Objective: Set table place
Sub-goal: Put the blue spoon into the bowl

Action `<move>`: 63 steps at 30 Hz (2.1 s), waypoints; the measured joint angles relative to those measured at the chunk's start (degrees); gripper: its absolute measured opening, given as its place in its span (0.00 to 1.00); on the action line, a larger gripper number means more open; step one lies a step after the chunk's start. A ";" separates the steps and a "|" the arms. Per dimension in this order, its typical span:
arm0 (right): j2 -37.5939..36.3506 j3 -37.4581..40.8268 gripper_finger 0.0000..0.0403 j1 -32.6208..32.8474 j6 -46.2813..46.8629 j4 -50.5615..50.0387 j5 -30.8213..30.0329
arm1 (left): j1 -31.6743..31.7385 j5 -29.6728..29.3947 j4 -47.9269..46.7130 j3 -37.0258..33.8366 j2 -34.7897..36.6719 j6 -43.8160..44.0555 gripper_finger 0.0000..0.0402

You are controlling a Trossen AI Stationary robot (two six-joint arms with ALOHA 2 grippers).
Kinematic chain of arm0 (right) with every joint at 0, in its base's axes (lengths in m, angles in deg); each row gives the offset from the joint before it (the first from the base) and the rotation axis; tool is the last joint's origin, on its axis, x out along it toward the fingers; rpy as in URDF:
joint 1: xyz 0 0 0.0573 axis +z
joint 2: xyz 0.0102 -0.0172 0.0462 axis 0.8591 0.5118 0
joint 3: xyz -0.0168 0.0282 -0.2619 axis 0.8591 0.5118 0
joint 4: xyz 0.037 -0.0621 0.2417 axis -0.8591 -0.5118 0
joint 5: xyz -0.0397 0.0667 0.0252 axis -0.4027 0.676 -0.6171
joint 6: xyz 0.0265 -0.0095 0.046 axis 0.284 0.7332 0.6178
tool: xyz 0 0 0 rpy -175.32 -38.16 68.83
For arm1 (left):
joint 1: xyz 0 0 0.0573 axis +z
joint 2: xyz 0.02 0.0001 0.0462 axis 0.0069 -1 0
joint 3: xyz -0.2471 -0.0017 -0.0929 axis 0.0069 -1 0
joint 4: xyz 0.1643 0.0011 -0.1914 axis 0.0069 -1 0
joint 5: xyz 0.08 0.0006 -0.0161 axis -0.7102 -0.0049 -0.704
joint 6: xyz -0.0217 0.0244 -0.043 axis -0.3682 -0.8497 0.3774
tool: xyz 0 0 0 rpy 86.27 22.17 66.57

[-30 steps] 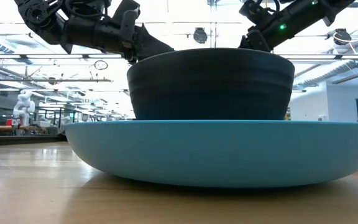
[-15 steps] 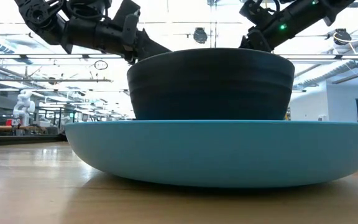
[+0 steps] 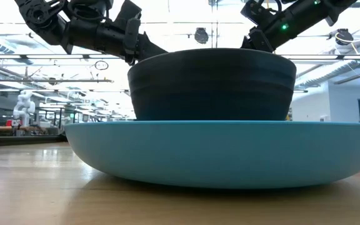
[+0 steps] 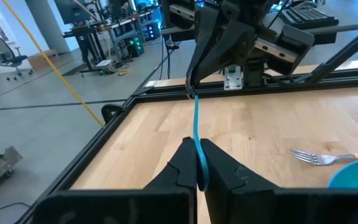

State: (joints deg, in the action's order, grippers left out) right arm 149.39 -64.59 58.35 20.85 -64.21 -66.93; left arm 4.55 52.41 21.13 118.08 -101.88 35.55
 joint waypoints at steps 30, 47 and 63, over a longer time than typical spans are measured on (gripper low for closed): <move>-0.24 0.02 0.06 0.62 0.02 3.22 3.10 | -0.22 1.40 -0.46 0.03 0.00 -0.16 0.01; -4.08 -0.03 0.06 4.44 -1.65 5.66 2.45 | -0.27 1.95 -2.21 0.05 0.00 -0.40 0.01; -7.51 -0.15 0.06 7.63 -6.23 1.94 3.12 | -1.31 2.21 -1.72 -0.06 -0.11 0.05 0.01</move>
State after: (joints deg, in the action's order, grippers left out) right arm 141.89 -64.74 65.98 14.61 -62.27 -63.81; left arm 3.25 54.61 19.41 118.01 -101.99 35.61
